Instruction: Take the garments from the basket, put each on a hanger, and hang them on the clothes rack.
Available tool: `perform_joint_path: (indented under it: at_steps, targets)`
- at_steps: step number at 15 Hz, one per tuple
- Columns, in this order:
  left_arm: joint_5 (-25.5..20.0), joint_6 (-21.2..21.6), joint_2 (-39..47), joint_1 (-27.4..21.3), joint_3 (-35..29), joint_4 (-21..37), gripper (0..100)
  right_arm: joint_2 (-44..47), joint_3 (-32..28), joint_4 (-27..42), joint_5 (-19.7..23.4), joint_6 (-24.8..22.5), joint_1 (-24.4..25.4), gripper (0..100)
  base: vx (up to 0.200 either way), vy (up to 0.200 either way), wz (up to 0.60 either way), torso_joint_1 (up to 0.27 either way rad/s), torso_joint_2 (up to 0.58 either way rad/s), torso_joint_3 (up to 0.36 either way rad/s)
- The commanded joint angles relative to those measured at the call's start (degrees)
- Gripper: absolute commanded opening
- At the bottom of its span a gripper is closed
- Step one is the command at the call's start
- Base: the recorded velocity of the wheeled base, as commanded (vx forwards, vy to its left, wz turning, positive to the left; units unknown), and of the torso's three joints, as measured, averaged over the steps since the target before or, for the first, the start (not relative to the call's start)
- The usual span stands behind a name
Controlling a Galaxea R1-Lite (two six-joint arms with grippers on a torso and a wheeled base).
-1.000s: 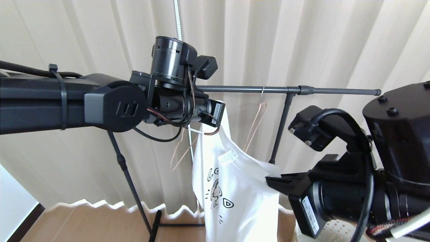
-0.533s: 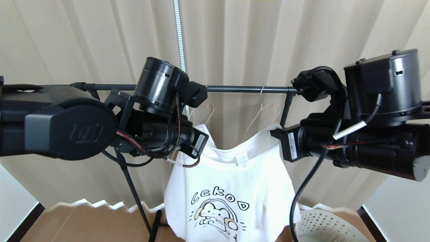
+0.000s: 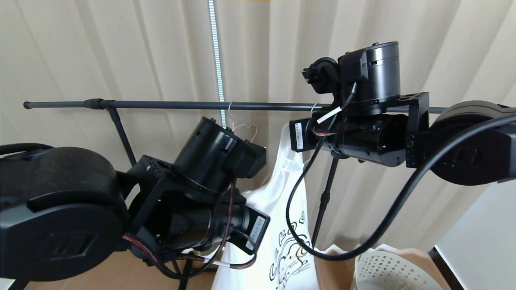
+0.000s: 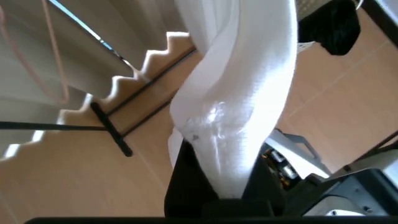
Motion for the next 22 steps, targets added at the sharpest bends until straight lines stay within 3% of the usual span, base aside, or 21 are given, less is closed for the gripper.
perform_joint_path:
  at_steps: [1, 4, 11, 14, 17, 20, 22]
  targets:
    - [-0.2, -7.6, 5.8, -4.5, -6.0, -0.1, 0, 2.8, -0.8, -1.5, 0.0, 0.6, 0.8, 0, 0.000, 0.000, 0.00, 0.000, 0.00, 0.000]
    - [-0.1, -11.6, 8.0, -5.3, -10.8, 0.1, 0, 2.5, 0.6, -1.9, 0.1, 1.3, 0.9, 0, 0.000, 0.000, 0.00, 0.000, 0.00, 0.000]
    - [5.5, -11.1, 4.6, -1.9, -5.2, 2.5, 0, -4.8, 5.8, -1.7, -0.1, 3.2, -1.1, 0, 0.000, 0.000, 0.00, 0.000, 0.00, 0.000]
    - [6.1, -10.9, 4.0, 3.6, -4.7, 2.0, 0, -13.6, 15.2, -1.6, -1.7, 3.2, -1.9, 0, 0.000, 0.000, 0.00, 0.000, 0.00, 0.000]
    - [6.1, -8.8, 5.6, 6.1, -6.1, 0.1, 0, -18.8, 20.5, -0.6, -2.5, 2.8, -1.0, 0, 0.000, 0.000, 0.00, 0.000, 0.00, 0.000]
    - [5.9, -4.7, 9.1, 7.8, -8.6, -4.5, 0, -18.1, 20.8, 4.8, -15.1, 2.6, 4.7, 0, 0.000, 0.000, 0.00, 0.000, 0.00, 0.000]
    - [5.8, -3.7, 10.4, 7.9, -9.4, -5.4, 0, -16.9, 22.3, 4.6, -17.0, 2.6, 4.8, 0, 0.000, 0.000, 0.00, 0.000, 0.00, 0.000]
